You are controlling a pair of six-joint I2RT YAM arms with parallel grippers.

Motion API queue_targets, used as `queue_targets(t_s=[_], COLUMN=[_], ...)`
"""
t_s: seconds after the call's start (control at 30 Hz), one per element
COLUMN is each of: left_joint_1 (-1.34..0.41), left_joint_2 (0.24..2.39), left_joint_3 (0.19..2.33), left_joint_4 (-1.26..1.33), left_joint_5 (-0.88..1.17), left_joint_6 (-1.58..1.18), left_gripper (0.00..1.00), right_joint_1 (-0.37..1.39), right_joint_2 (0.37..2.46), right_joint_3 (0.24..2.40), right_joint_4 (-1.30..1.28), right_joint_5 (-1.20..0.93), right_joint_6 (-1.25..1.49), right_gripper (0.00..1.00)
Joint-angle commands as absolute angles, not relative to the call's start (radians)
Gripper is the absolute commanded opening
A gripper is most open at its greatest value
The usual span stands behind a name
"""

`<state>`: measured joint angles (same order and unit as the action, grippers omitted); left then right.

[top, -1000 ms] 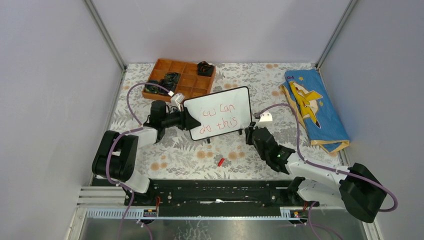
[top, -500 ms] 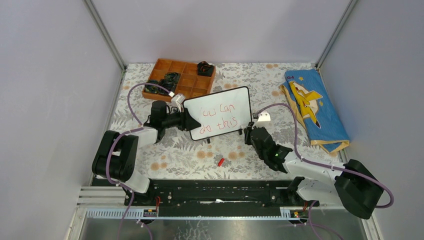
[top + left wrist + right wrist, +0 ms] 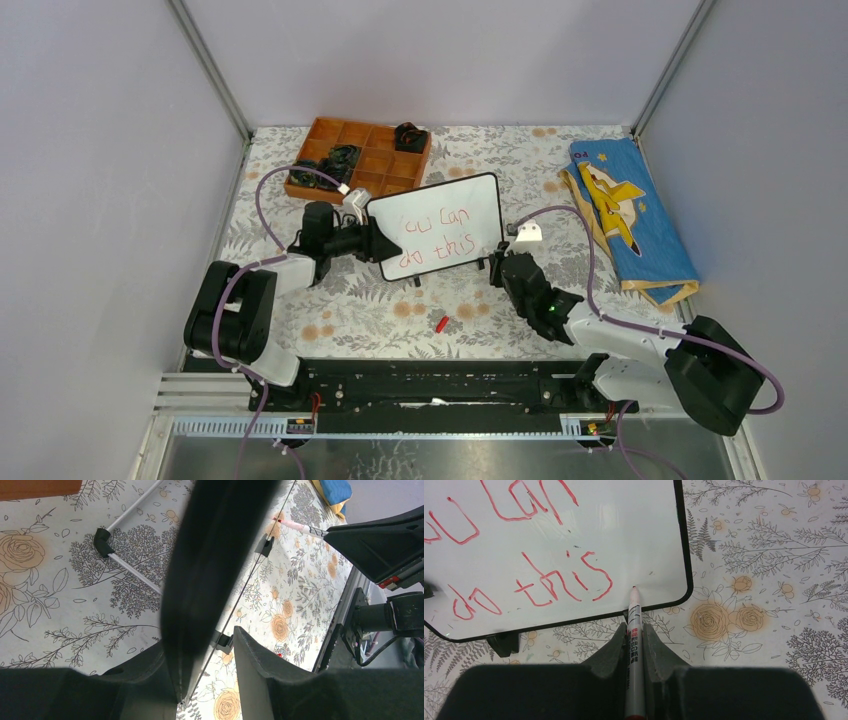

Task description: Write a sentence on the whiteboard

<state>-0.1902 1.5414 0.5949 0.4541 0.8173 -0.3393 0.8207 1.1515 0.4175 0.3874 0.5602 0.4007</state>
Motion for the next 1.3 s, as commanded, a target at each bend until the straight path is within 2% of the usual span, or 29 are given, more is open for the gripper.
queue_targets(t_s=[0.0,1.27], left_joint_1=[-0.199,-0.207], left_joint_2=[1.518,1.519], left_joint_3=[0.632,0.633], left_joint_4=[0.451,0.439], left_joint_5=[0.805,0.8], left_joint_6=[-0.314,-0.305], left_gripper=[0.48,0.47], right_joint_1=[0.803,0.79], right_joint_2=[1.165,1.197], right_joint_3=[0.456,0.467], right_joint_4=[0.449,0.446], right_joint_5=[0.596,0.551], right_joint_6=[0.393,0.399], right_gripper=[0.0,0.0])
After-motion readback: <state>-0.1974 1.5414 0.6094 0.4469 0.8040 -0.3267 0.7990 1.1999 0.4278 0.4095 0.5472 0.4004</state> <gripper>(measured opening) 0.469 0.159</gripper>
